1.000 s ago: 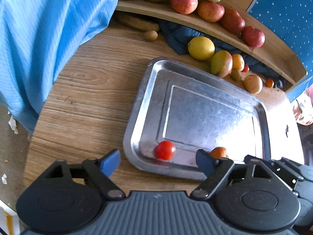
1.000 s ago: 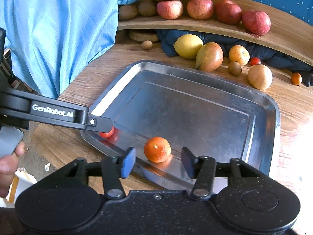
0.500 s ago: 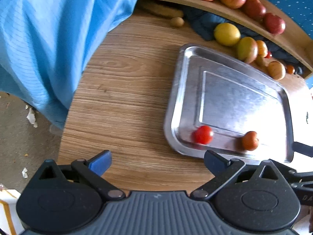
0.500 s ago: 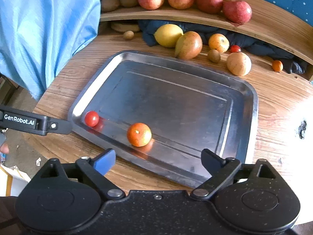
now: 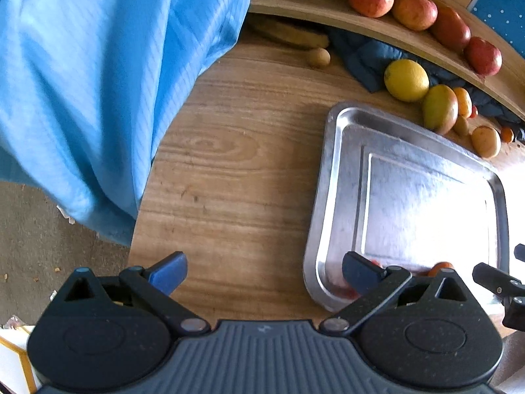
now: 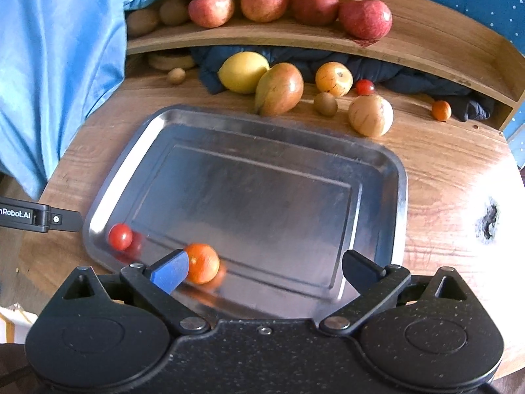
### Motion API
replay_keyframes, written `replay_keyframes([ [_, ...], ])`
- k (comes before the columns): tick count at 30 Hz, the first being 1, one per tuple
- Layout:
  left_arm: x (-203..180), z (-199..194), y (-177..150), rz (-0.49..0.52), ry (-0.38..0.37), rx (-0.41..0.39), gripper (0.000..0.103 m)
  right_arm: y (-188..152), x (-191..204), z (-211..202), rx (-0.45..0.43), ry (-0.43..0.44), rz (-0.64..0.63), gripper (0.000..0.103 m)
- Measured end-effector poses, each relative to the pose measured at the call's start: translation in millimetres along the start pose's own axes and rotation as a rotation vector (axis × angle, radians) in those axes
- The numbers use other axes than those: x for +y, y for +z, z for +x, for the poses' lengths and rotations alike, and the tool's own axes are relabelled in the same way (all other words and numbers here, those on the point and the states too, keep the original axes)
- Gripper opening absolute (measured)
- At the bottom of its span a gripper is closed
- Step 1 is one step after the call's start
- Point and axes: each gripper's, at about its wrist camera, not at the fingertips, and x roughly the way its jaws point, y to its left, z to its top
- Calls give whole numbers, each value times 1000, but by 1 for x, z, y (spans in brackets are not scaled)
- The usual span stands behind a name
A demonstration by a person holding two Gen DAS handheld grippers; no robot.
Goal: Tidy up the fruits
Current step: 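Withdraw both tools and reach toward the kiwi and lemon under the shelf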
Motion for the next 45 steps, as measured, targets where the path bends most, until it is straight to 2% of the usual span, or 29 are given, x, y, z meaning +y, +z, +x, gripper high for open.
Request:
replay_keyframes([
  [16, -5, 12, 55, -14, 23, -54, 102, 37, -5, 14, -52, -26, 11, 102],
  [34, -34, 38, 118, 12, -28, -104, 102, 80, 10, 34, -126, -3, -76, 102],
  [45, -39, 58, 149, 14, -43, -113, 102, 114, 28, 51, -179, -16, -159, 102],
])
